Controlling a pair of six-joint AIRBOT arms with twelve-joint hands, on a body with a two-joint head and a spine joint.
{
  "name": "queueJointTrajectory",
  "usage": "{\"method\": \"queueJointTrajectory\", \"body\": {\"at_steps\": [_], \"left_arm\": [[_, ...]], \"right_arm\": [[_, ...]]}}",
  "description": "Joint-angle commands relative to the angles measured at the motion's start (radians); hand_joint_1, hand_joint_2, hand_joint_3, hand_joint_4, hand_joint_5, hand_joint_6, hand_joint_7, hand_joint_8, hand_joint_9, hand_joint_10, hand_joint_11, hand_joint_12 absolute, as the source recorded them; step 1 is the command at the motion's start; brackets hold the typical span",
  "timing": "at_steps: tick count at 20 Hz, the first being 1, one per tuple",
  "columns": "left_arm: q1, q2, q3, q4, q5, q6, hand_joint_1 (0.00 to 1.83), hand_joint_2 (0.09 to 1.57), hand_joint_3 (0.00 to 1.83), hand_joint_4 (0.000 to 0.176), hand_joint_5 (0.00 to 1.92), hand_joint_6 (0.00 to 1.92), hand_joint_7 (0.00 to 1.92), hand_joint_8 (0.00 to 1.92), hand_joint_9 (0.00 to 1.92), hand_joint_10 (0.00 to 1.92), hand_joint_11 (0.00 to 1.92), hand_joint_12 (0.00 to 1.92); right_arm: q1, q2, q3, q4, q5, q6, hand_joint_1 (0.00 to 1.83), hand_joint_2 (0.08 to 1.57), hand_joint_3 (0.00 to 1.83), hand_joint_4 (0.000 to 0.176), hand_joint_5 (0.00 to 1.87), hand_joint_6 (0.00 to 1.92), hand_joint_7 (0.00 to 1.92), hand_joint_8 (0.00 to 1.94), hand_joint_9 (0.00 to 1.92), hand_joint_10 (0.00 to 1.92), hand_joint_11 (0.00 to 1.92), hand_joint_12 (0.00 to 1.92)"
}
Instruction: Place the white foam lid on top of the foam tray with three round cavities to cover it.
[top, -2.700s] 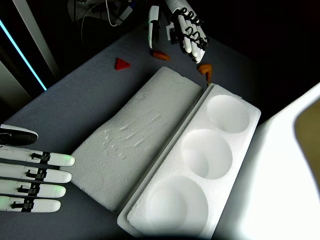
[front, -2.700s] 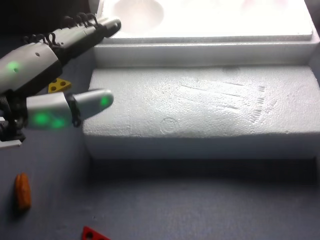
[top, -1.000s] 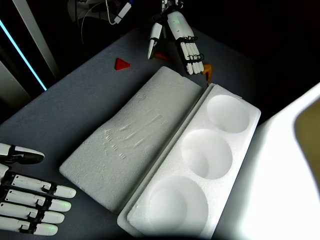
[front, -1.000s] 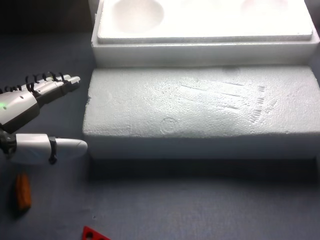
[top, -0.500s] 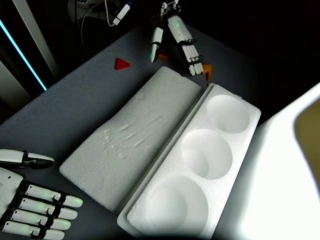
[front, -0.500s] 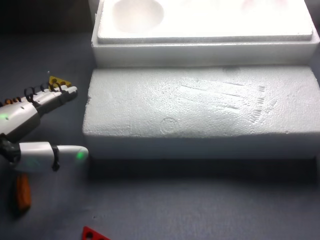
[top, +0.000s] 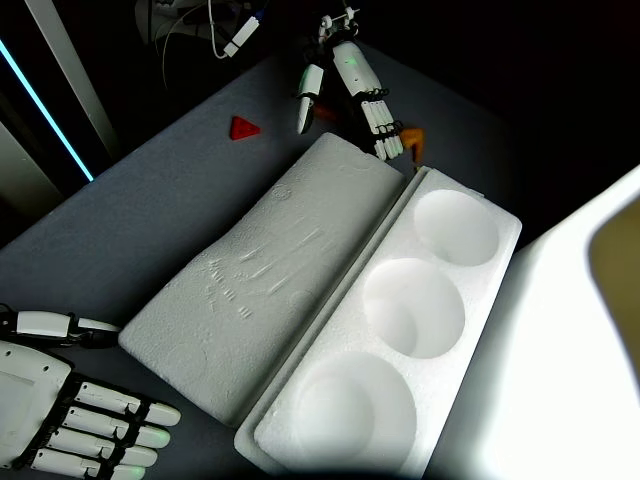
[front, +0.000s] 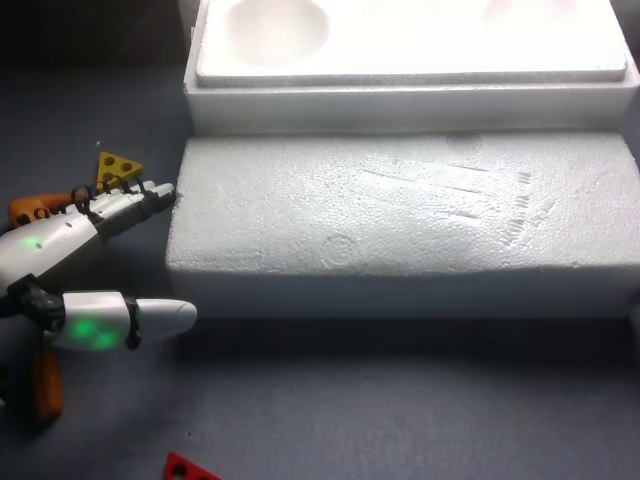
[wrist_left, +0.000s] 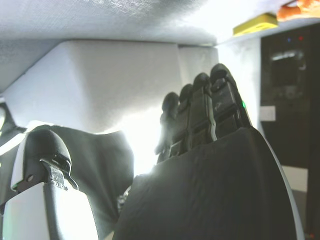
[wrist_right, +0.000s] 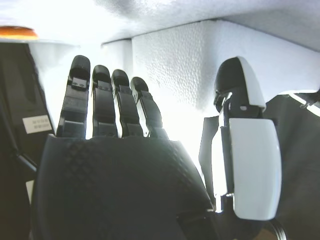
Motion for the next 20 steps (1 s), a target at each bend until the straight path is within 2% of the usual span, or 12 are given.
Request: {"method": "queueJointTrajectory", "body": {"at_steps": [1, 2, 3, 4, 5, 8, 11, 12, 13, 14, 19, 20], "left_arm": [[-0.013, -0.003, 0.006, -0.002, -0.122, -0.006, 0.54, 0.96, 0.0, 0.0, 0.1, 0.01, 0.0, 0.0, 0.0, 0.0, 0.0, 0.0], [-0.018, -0.012, 0.009, -0.002, -0.122, -0.007, 0.53, 0.97, 0.0, 0.0, 0.1, 0.01, 0.0, 0.0, 0.0, 0.0, 0.0, 0.0], [-0.02, -0.017, 0.011, -0.002, -0.122, -0.009, 0.53, 0.97, 0.0, 0.0, 0.1, 0.01, 0.0, 0.0, 0.0, 0.0, 0.0, 0.0], [-0.022, -0.024, 0.014, -0.002, -0.122, -0.013, 0.52, 0.97, 0.0, 0.0, 0.09, 0.0, 0.0, 0.0, 0.0, 0.0, 0.0, 0.0], [-0.022, -0.031, 0.017, -0.002, -0.123, -0.018, 0.52, 0.97, 0.0, 0.0, 0.09, 0.0, 0.0, 0.0, 0.0, 0.0, 0.0, 0.0], [-0.022, -0.049, 0.023, -0.004, -0.133, -0.035, 0.49, 1.01, 0.01, 0.0, 0.11, 0.01, 0.0, 0.0, 0.0, 0.0, 0.0, 0.0], [-0.023, -0.052, 0.02, 0.002, -0.143, -0.043, 0.44, 1.09, 0.04, 0.0, 0.17, 0.03, 0.01, 0.0, 0.0, 0.0, 0.0, 0.0], [-0.023, -0.052, 0.018, 0.004, -0.149, -0.046, 0.41, 1.15, 0.02, 0.0, 0.19, 0.01, 0.03, 0.0, 0.0, 0.0, 0.0, 0.0], [-0.023, -0.051, 0.017, 0.004, -0.152, -0.046, 0.41, 1.15, 0.02, 0.0, 0.19, 0.01, 0.03, 0.0, 0.0, 0.0, 0.0, 0.0], [-0.022, -0.048, 0.013, 0.007, -0.159, -0.048, 0.41, 1.17, 0.03, 0.0, 0.22, 0.02, 0.05, 0.01, 0.0, 0.0, 0.0, 0.0], [-0.004, -0.028, -0.015, 0.026, -0.205, -0.068, 0.4, 1.22, 0.01, 0.0, 0.25, 0.02, 0.08, 0.0, 0.02, 0.0, 0.0, 0.0], [0.004, -0.02, -0.026, 0.03, -0.221, -0.071, 0.39, 1.22, 0.01, 0.0, 0.25, 0.01, 0.08, 0.0, 0.03, 0.01, 0.0, 0.0]], "right_arm": [[0.01, 0.004, 0.009, -0.002, 0.102, 0.003, 0.55, 1.11, 0.0, 0.0, 0.0, 0.0, 0.0, 0.0, 0.0, 0.0, 0.0, 0.22], [0.013, 0.0, 0.01, -0.002, 0.102, 0.003, 0.61, 1.11, 0.0, 0.0, 0.0, 0.0, 0.0, 0.0, 0.0, 0.0, 0.0, 0.52], [0.014, -0.002, 0.011, -0.002, 0.102, 0.004, 0.61, 1.11, 0.0, 0.0, 0.0, 0.0, 0.0, 0.0, 0.0, 0.0, 0.0, 0.52], [0.017, -0.005, 0.012, -0.002, 0.102, 0.005, 0.58, 1.09, 0.0, 0.0, 0.0, 0.0, 0.0, 0.0, 0.0, 0.0, 0.0, 0.72], [0.02, -0.008, 0.014, -0.002, 0.102, 0.006, 0.62, 1.1, 0.0, 0.0, 0.0, 0.0, 0.0, 0.0, 0.0, 0.0, 0.0, 0.61], [0.027, -0.018, 0.02, -0.002, 0.102, 0.009, 0.68, 1.13, 0.0, 0.0, 0.0, 0.0, 0.0, 0.0, 0.0, 0.0, 0.0, 0.68], [0.028, -0.02, 0.02, -0.008, 0.102, 0.014, 0.62, 1.16, 0.0, 0.0, 0.09, 0.03, 0.1, 0.02, 0.16, 0.08, 0.0, 1.41], [0.028, -0.02, 0.02, -0.008, 0.102, 0.015, 0.58, 1.18, 0.0, 0.0, 0.22, 0.04, 0.28, 0.03, 0.26, 0.35, 0.0, 1.7], [0.028, -0.02, 0.019, -0.008, 0.102, 0.015, 0.58, 1.18, 0.0, 0.0, 0.22, 0.04, 0.28, 0.03, 0.26, 0.35, 0.0, 1.7], [0.028, -0.02, 0.018, -0.009, 0.103, 0.017, 0.56, 1.19, 0.0, 0.0, 0.29, 0.05, 0.39, 0.06, 0.23, 0.76, 0.06, 1.83], [0.024, -0.008, -0.003, -0.032, 0.125, 0.03, 0.51, 1.25, 0.0, 0.0, 0.33, 0.1, 0.32, 0.01, 0.01, 0.76, 0.0, 1.59], [0.021, 0.005, -0.015, -0.041, 0.135, 0.031, 0.5, 1.25, 0.0, 0.0, 0.24, 0.37, 0.36, 0.03, 0.01, 0.92, 0.0, 1.7]]}}
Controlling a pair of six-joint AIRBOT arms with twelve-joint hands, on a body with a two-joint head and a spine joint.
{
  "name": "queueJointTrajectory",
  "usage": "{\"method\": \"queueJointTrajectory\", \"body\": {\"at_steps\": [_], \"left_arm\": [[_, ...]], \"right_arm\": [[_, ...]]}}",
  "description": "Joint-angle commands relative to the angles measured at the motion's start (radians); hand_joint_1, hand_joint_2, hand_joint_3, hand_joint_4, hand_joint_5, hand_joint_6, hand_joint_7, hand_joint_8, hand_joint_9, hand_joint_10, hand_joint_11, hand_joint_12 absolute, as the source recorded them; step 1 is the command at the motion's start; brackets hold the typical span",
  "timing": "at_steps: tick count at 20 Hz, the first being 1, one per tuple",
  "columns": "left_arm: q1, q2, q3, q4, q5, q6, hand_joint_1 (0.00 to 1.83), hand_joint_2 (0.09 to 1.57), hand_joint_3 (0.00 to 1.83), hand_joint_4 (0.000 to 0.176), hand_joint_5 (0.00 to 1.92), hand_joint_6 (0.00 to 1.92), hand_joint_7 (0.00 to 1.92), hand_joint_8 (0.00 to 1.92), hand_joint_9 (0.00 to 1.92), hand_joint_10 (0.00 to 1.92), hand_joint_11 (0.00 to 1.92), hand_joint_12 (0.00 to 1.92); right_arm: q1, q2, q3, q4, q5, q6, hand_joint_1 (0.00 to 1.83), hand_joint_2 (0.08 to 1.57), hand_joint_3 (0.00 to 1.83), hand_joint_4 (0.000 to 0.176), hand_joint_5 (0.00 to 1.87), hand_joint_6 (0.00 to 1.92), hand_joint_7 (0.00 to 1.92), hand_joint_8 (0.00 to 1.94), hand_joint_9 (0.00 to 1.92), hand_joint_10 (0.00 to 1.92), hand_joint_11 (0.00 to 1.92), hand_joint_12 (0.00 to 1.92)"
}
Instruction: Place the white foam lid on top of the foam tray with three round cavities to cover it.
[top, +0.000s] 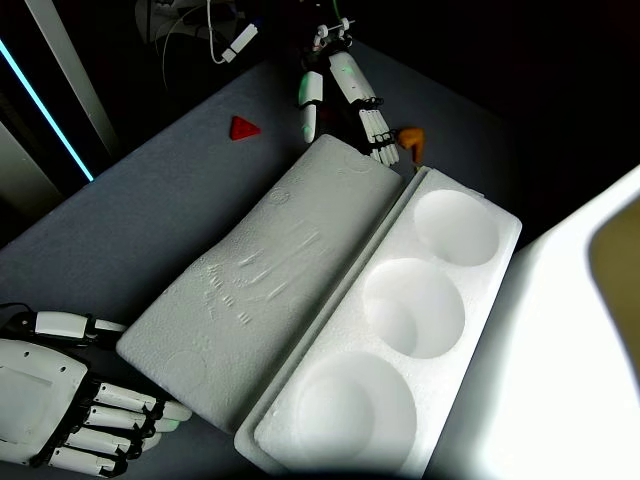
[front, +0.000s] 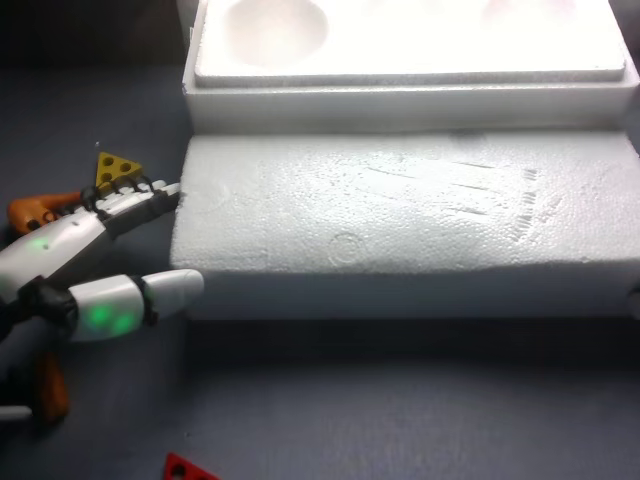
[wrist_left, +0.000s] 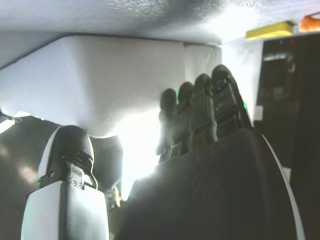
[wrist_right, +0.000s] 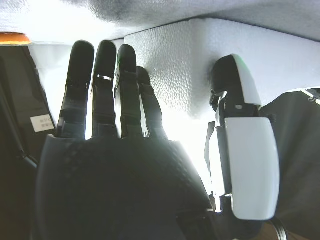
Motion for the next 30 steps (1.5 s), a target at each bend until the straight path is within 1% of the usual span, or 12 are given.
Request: {"method": "queueJointTrajectory", "body": {"at_steps": [1, 9, 10, 14, 15, 16, 17, 19, 21, 23, 26, 30], "left_arm": [[-0.001, 0.01, -0.011, 0.047, -0.157, -0.013, 0.39, 1.22, 0.01, 0.0, 0.24, 0.01, 0.07, 0.0, 0.02, 0.0, 0.0, 0.0], [0.057, 0.091, -0.112, 0.105, -0.319, -0.054, 0.48, 1.21, 0.0, 0.0, 0.25, 0.01, 0.06, 0.0, 0.02, 0.01, 0.0, 0.0], [0.056, 0.102, -0.12, 0.113, -0.335, -0.054, 0.45, 1.21, 0.0, 0.0, 0.23, 0.0, 0.07, 0.0, 0.03, 0.01, 0.0, 0.0], [0.039, 0.141, -0.146, 0.144, -0.38, -0.053, 0.41, 1.22, 0.0, 0.0, 0.19, 0.0, 0.02, 0.0, 0.0, 0.0, 0.0, 0.0], [0.03, 0.149, -0.146, 0.148, -0.39, -0.052, 0.39, 1.22, 0.0, 0.013, 0.18, 0.0, 0.02, 0.0, 0.0, 0.0, 0.0, 0.0], [0.009, 0.154, -0.139, 0.154, -0.386, -0.049, 0.41, 1.22, 0.0, 0.0, 0.2, 0.01, 0.05, 0.01, 0.01, 0.0, 0.0, 0.0], [-0.016, 0.153, -0.128, 0.16, -0.368, -0.048, 0.4, 1.22, 0.0, 0.0, 0.2, 0.01, 0.05, 0.01, 0.01, 0.01, 0.0, 0.0], [-0.075, 0.138, -0.095, 0.178, -0.326, -0.051, 0.41, 1.21, 0.0, 0.0, 0.22, 0.02, 0.08, 0.02, 0.04, 0.02, 0.0, 0.0], [-0.12, 0.119, -0.066, 0.186, -0.298, -0.053, 0.43, 1.2, 0.0, 0.0, 0.24, 0.02, 0.09, 0.02, 0.05, 0.02, 0.03, 0.01], [-0.173, 0.102, -0.034, 0.195, -0.263, -0.053, 0.49, 1.16, 0.01, 0.0, 0.28, 0.01, 0.12, 0.01, 0.08, 0.01, 0.0, 0.58], [-0.22, 0.08, 0.012, 0.196, -0.22, -0.055, 0.54, 1.16, 0.0, 0.0, 0.3, 0.01, 0.11, 0.0, 0.04, 0.01, 0.0, 0.54], [-0.276, 0.054, 0.068, 0.198, -0.156, -0.057, 0.58, 1.15, 0.0, 0.0, 0.31, 0.01, 0.11, 0.0, 0.04, 0.0, 0.0, 0.78]], "right_arm": [[0.002, 0.012, -0.011, -0.048, 0.135, 0.018, 0.55, 1.25, 0.0, 0.0, 0.05, 0.82, 0.34, 0.05, 0.0, 1.02, 0.0, 1.78], [-0.086, 0.128, -0.136, -0.111, 0.334, 0.059, 0.42, 1.25, 0.0, 0.0, 0.01, 0.71, 0.18, 0.01, 0.0, 0.47, 0.0, 1.57], [-0.1, 0.141, -0.148, -0.113, 0.366, 0.061, 0.44, 1.25, 0.0, 0.0, 0.0, 0.64, 0.04, 0.01, 0.0, 0.04, 0.0, 1.31], [-0.101, 0.176, -0.169, -0.15, 0.421, 0.07, 0.49, 1.25, 0.0, 0.0, 0.0, 0.65, 0.06, 0.01, 0.04, 0.03, 0.0, 1.11], [-0.086, 0.183, -0.166, -0.16, 0.421, 0.068, 0.51, 1.24, 0.0, 0.0, 0.0, 0.68, 0.01, 0.0, 0.01, 0.0, 0.0, 0.91], [-0.068, 0.185, -0.156, -0.167, 0.419, 0.066, 0.48, 1.24, 0.0, 0.0, 0.0, 0.56, 0.0, 0.0, 0.0, 0.0, 0.0, 0.16], [-0.048, 0.185, -0.147, -0.173, 0.409, 0.065, 0.45, 1.25, 0.0, 0.0, 0.0, 0.57, 0.06, 0.0, 0.04, 0.04, 0.0, 0.4], [-0.003, 0.184, -0.122, -0.181, 0.38, 0.058, 0.34, 1.25, 0.0, 0.0, 0.0, 0.68, 0.34, 0.1, 0.2, 0.64, 0.0, 1.68], [0.033, 0.184, -0.103, -0.185, 0.355, 0.051, 0.33, 1.25, 0.0, 0.0, 0.0, 0.71, 0.38, 0.11, 0.16, 0.84, 0.0, 1.78], [0.092, 0.178, -0.075, -0.2, 0.315, 0.051, 0.33, 1.26, 0.0, 0.0, 0.0, 0.77, 0.35, 0.15, 0.01, 1.07, 0.0, 1.82], [0.181, 0.162, -0.034, -0.225, 0.248, 0.039, 0.36, 1.23, 0.0, 0.0, 0.0, 0.89, 0.18, 0.73, 0.0, 1.28, 0.0, 1.92], [0.292, 0.131, 0.028, -0.245, 0.148, 0.024, 0.49, 1.23, 0.0, 0.0, 0.0, 0.99, 0.05, 0.79, 0.0, 1.08, 0.0, 1.91]]}}
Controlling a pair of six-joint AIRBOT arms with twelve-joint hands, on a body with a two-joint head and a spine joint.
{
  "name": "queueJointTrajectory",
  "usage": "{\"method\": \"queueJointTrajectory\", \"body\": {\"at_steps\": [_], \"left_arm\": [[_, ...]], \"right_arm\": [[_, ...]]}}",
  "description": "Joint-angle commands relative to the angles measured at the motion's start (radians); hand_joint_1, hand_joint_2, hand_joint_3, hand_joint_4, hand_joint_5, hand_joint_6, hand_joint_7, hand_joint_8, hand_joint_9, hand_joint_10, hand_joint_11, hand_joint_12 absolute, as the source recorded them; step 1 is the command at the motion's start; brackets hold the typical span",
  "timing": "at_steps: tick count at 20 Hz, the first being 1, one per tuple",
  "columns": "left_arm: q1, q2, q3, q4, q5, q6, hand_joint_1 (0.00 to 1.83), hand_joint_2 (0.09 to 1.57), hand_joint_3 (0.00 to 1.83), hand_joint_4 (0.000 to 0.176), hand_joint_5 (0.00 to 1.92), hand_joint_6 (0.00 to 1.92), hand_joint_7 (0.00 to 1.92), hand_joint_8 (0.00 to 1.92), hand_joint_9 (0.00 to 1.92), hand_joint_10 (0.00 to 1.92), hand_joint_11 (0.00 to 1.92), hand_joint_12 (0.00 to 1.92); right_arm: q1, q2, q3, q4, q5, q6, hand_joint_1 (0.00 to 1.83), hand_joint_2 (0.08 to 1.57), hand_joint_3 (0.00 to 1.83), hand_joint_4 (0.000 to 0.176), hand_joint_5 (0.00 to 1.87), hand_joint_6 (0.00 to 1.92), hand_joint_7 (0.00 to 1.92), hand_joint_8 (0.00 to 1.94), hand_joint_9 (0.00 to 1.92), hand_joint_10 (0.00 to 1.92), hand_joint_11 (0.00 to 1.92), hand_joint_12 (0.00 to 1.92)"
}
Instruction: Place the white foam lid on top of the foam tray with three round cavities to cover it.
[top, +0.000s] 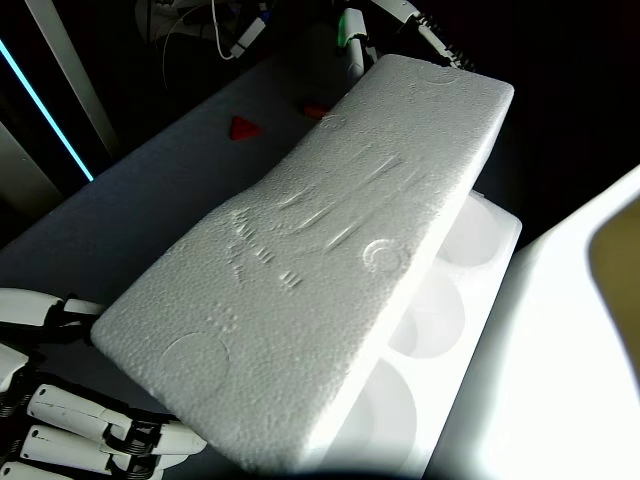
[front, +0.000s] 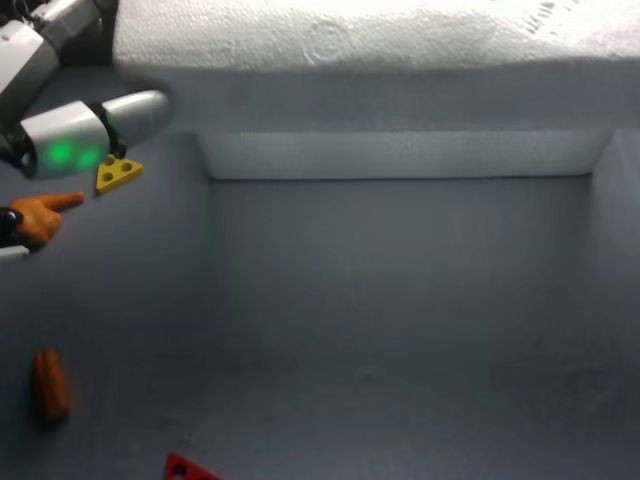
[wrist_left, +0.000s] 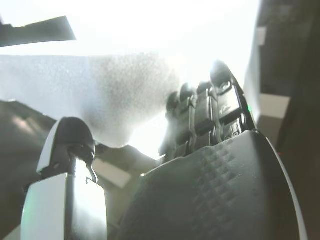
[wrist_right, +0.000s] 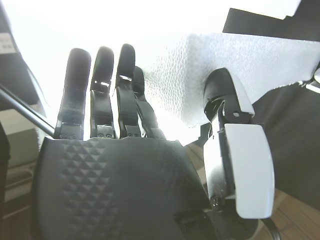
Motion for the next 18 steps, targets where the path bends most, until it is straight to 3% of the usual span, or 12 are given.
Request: {"method": "queueJointTrajectory", "body": {"at_steps": [1, 2, 3, 6, 7, 10, 11, 13, 14, 16, 18], "left_arm": [[-0.026, -0.023, 0.005, 0.123, -0.07, -0.011, 0.59, 1.15, 0.0, 0.0, 0.32, 0.0, 0.13, 0.0, 0.06, 0.01, 0.0, 0.96], [-0.043, -0.036, 0.027, 0.123, -0.049, -0.013, 0.58, 1.15, 0.0, 0.0, 0.32, 0.0, 0.15, 0.0, 0.06, 0.01, 0.0, 1.01], [-0.061, -0.047, 0.045, 0.123, -0.027, -0.015, 0.56, 1.14, 0.0, 0.0, 0.31, 0.0, 0.15, 0.0, 0.05, 0.01, 0.0, 0.94], [-0.117, -0.085, 0.104, 0.126, 0.044, -0.015, 0.54, 1.15, 0.0, 0.0, 0.28, 0.0, 0.13, 0.0, 0.04, 0.01, 0.0, 1.14], [-0.13, -0.097, 0.121, 0.126, 0.063, -0.015, 0.54, 1.15, 0.0, 0.0, 0.27, 0.0, 0.13, 0.0, 0.04, 0.01, 0.0, 1.12], [-0.169, -0.129, 0.17, 0.129, 0.122, -0.016, 0.49, 1.17, 0.0, 0.0, 0.26, 0.0, 0.12, 0.0, 0.04, 0.0, 0.0, 0.92], [-0.18, -0.137, 0.182, 0.131, 0.141, -0.016, 0.48, 1.18, 0.0, 0.0, 0.25, 0.0, 0.09, 0.0, 0.02, 0.0, 0.0, 0.84], [-0.191, -0.149, 0.203, 0.129, 0.161, -0.018, 0.47, 1.19, 0.0, 0.0, 0.23, 0.0, 0.07, 0.0, 0.01, 0.0, 0.0, 0.72], [-0.197, -0.153, 0.21, 0.129, 0.168, -0.021, 0.48, 1.19, 0.0, 0.0, 0.24, 0.0, 0.09, 0.0, 0.04, 0.01, 0.0, 0.82], [-0.21, -0.169, 0.231, 0.129, 0.198, -0.026, 0.49, 1.19, 0.0, 0.0, 0.25, 0.0, 0.11, 0.01, 0.08, 0.02, 0.0, 0.9], [-0.221, -0.187, 0.257, 0.13, 0.227, -0.031, 0.5, 1.2, 0.0, 0.0, 0.24, 0.0, 0.11, 0.0, 0.11, 0.02, 0.0, 0.98]], "right_arm": [[0.031, -0.006, 0.008, -0.094, 0.093, 0.015, 0.54, 1.24, 0.0, 0.0, 0.0, 0.9, 0.0, 0.84, 0.0, 1.1, 0.0, 1.92], [0.05, -0.012, 0.022, -0.093, 0.073, 0.011, 0.54, 1.25, 0.0, 0.0, 0.0, 0.9, 0.0, 0.9, 0.0, 1.16, 0.0, 1.92], [0.064, -0.019, 0.037, -0.093, 0.052, 0.011, 0.56, 1.25, 0.01, 0.0, 0.0, 0.84, 0.0, 0.81, 0.0, 1.08, 0.0, 1.9], [0.115, -0.04, 0.081, -0.092, -0.015, 0.002, 0.63, 1.25, 0.0, 0.0, 0.0, 0.73, 0.0, 0.7, 0.0, 0.97, 0.0, 1.85], [0.134, -0.05, 0.094, -0.092, -0.04, -0.006, 0.63, 1.24, 0.0, 0.0, 0.0, 0.68, 0.0, 0.71, 0.0, 0.98, 0.0, 1.86], [0.19, -0.079, 0.135, -0.095, -0.113, -0.026, 0.64, 1.24, 0.0, 0.0, 0.0, 0.7, 0.03, 0.64, 0.0, 0.77, 0.0, 1.8], [0.206, -0.094, 0.156, -0.093, -0.144, -0.026, 0.64, 1.26, 0.0, 0.0, 0.02, 0.73, 0.1, 0.58, 0.0, 0.84, 0.0, 1.8], [0.216, -0.107, 0.184, -0.08, -0.173, -0.026, 0.59, 1.25, 0.0, 0.0, 0.0, 0.39, 0.12, 0.4, 0.0, 0.75, 0.0, 1.65], [0.22, -0.114, 0.193, -0.078, -0.184, -0.026, 0.64, 1.25, 0.0, 0.0, 0.14, 0.46, 0.16, 0.3, 0.0, 0.64, 0.0, 1.58], [0.227, -0.132, 0.219, -0.065, -0.217, -0.026, 0.61, 1.25, 0.0, 0.0, 0.01, 0.46, 0.12, 0.18, 0.0, 0.49, 0.0, 1.51], [0.227, -0.141, 0.236, -0.046, -0.232, -0.026, 0.59, 1.25, 0.0, 0.0, 0.0, 0.59, 0.15, 0.19, 0.0, 0.59, 0.0, 1.54]]}}
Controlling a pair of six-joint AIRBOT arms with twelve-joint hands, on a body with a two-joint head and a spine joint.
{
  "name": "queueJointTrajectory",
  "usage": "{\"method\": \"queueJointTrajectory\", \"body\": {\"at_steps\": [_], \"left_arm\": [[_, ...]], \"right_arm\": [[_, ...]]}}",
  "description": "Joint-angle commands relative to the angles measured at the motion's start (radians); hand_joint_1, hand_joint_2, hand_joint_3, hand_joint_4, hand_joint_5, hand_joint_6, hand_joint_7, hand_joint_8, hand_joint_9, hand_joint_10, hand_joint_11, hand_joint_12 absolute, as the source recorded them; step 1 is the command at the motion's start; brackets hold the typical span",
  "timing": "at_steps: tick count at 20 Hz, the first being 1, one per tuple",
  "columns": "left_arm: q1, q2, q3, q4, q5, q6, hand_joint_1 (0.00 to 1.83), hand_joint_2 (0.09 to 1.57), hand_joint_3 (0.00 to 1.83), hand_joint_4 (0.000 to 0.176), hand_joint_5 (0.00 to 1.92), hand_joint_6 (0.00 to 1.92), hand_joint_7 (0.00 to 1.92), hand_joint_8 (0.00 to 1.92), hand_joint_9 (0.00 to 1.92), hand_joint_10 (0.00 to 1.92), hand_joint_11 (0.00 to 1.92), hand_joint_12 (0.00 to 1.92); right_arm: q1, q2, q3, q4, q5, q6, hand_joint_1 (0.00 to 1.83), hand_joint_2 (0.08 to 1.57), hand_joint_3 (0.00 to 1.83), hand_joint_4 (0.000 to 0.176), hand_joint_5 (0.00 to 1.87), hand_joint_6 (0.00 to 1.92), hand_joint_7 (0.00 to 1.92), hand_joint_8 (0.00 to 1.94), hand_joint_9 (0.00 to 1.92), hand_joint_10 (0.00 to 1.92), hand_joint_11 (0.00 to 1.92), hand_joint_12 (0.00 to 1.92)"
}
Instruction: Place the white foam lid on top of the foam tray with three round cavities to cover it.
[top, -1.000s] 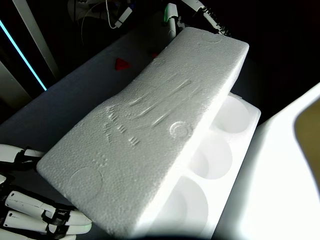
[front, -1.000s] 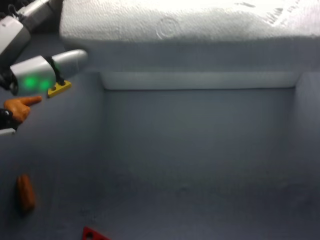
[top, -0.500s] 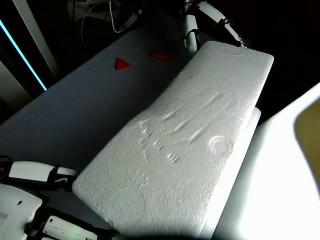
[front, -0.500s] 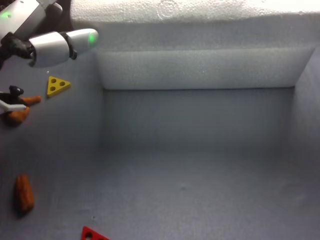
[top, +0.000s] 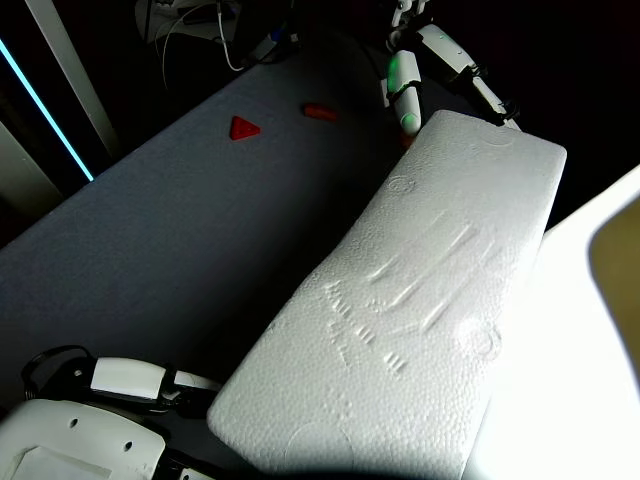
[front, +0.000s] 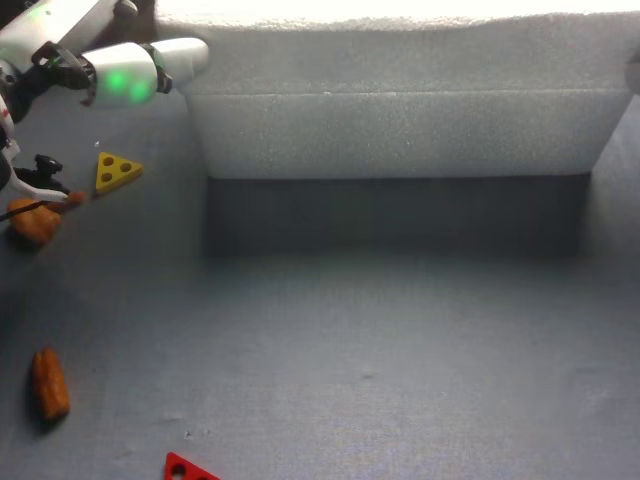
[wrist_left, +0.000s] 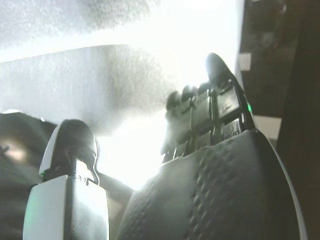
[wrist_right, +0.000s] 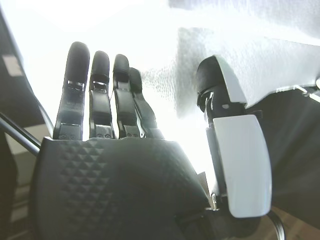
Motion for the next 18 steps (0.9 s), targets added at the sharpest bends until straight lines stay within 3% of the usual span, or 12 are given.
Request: {"method": "queueJointTrajectory", "body": {"at_steps": [1, 2, 3, 5, 7, 9, 10, 12, 13, 14, 16, 18], "left_arm": [[-0.018, -0.019, -0.004, 0.075, -0.101, -0.014, 0.5, 1.2, 0.0, 0.0, 0.24, 0.0, 0.11, 0.0, 0.13, 0.02, 0.0, 1.03], [-0.02, -0.024, 0.004, 0.072, -0.091, -0.014, 0.48, 1.19, 0.0, 0.0, 0.24, 0.0, 0.1, 0.0, 0.12, 0.02, 0.0, 1.05], [-0.019, -0.027, 0.008, 0.068, -0.085, -0.014, 0.47, 1.18, 0.0, 0.0, 0.22, 0.0, 0.09, 0.0, 0.11, 0.01, 0.0, 1.03], [-0.015, -0.029, 0.014, 0.059, -0.08, -0.014, 0.46, 1.17, 0.0, 0.0, 0.19, 0.0, 0.06, 0.0, 0.07, 0.0, 0.0, 0.91], [-0.01, -0.027, 0.019, 0.047, -0.079, -0.013, 0.45, 1.15, 0.0, 0.0, 0.17, 0.0, 0.02, 0.0, 0.03, 0.0, 0.0, 0.8], [-0.01, -0.026, 0.021, 0.042, -0.077, -0.008, 0.42, 1.14, 0.0, 0.008, 0.14, 0.0, 0.0, 0.0, 0.0, 0.0, 0.0, 0.68], [-0.012, -0.025, 0.023, 0.039, -0.07, -0.002, 0.41, 1.14, 0.0, 0.007, 0.13, 0.0, 0.01, 0.0, 0.01, 0.01, 0.0, 0.67], [-0.012, -0.026, 0.026, 0.032, -0.063, 0.003, 0.39, 1.12, 0.0, 0.009, 0.07, 0.01, 0.0, 0.0, 0.0, 0.0, 0.0, 0.43], [-0.01, -0.027, 0.028, 0.029, -0.059, 0.005, 0.38, 1.1, 0.0, 0.015, 0.05, 0.0, 0.0, 0.0, 0.0, 0.0, 0.0, 0.44], [-0.009, -0.028, 0.029, 0.027, -0.057, 0.006, 0.36, 1.09, 0.0, 0.017, 0.03, 0.0, 0.0, 0.0, 0.0, 0.0, 0.0, 0.45], [-0.006, -0.031, 0.03, 0.028, -0.048, 0.007, 0.32, 1.08, 0.0, 0.028, 0.0, 0.0, 0.0, 0.0, 0.0, 0.0, 0.0, 0.54], [-0.004, -0.035, 0.03, 0.032, -0.044, 0.007, 0.3, 1.06, 0.0, 0.024, 0.0, 0.0, 0.0, 0.0, 0.0, 0.0, 0.0, 0.51]], "right_arm": [[0.018, -0.007, -0.003, -0.068, 0.109, 0.014, 0.58, 1.25, 0.0, 0.0, 0.0, 0.71, 0.16, 0.22, 0.0, 0.72, 0.0, 1.62], [0.018, -0.011, 0.003, -0.062, 0.102, 0.014, 0.58, 1.24, 0.0, 0.0, 0.0, 0.86, 0.09, 0.43, 0.0, 0.8, 0.0, 1.76], [0.018, -0.013, 0.006, -0.059, 0.097, 0.015, 0.57, 1.23, 0.0, 0.0, 0.0, 0.88, 0.02, 0.56, 0.0, 0.81, 0.0, 1.76], [0.018, -0.019, 0.014, -0.057, 0.083, 0.018, 0.59, 1.24, 0.0, 0.0, 0.0, 0.82, 0.05, 0.48, 0.0, 0.7, 0.0, 1.65], [0.018, -0.028, 0.024, -0.057, 0.073, 0.027, 0.56, 1.25, 0.0, 0.0, 0.0, 0.62, 0.17, 0.22, 0.0, 0.49, 0.0, 1.05], [0.018, -0.031, 0.028, -0.058, 0.069, 0.028, 0.52, 1.23, 0.0, 0.0, 0.0, 0.42, 0.15, 0.06, 0.0, 0.36, 0.0, 0.79], [0.018, -0.032, 0.029, -0.058, 0.067, 0.028, 0.52, 1.22, 0.0, 0.0, 0.0, 0.41, 0.17, 0.04, 0.0, 0.47, 0.0, 1.03], [0.018, -0.033, 0.031, -0.058, 0.062, 0.028, 0.53, 1.22, 0.0, 0.0, 0.0, 0.36, 0.18, 0.02, 0.0, 0.52, 0.0, 1.12], [0.017, -0.034, 0.032, -0.058, 0.059, 0.028, 0.51, 1.21, 0.0, 0.0, 0.0, 0.27, 0.14, 0.01, 0.0, 0.38, 0.0, 0.97], [0.017, -0.034, 0.033, -0.058, 0.057, 0.028, 0.5, 1.21, 0.0, 0.0, 0.0, 0.08, 0.04, 0.0, 0.0, 0.18, 0.0, 0.67], [0.017, -0.035, 0.034, -0.058, 0.054, 0.028, 0.47, 1.18, 0.0, 0.0, 0.0, 0.0, 0.0, 0.0, 0.0, 0.01, 0.0, 0.06], [0.017, -0.035, 0.032, -0.057, 0.053, 0.028, 0.48, 1.18, 0.0, 0.0, 0.0, 0.0, 0.0, 0.0, 0.0, 0.0, 0.0, 0.0]]}}
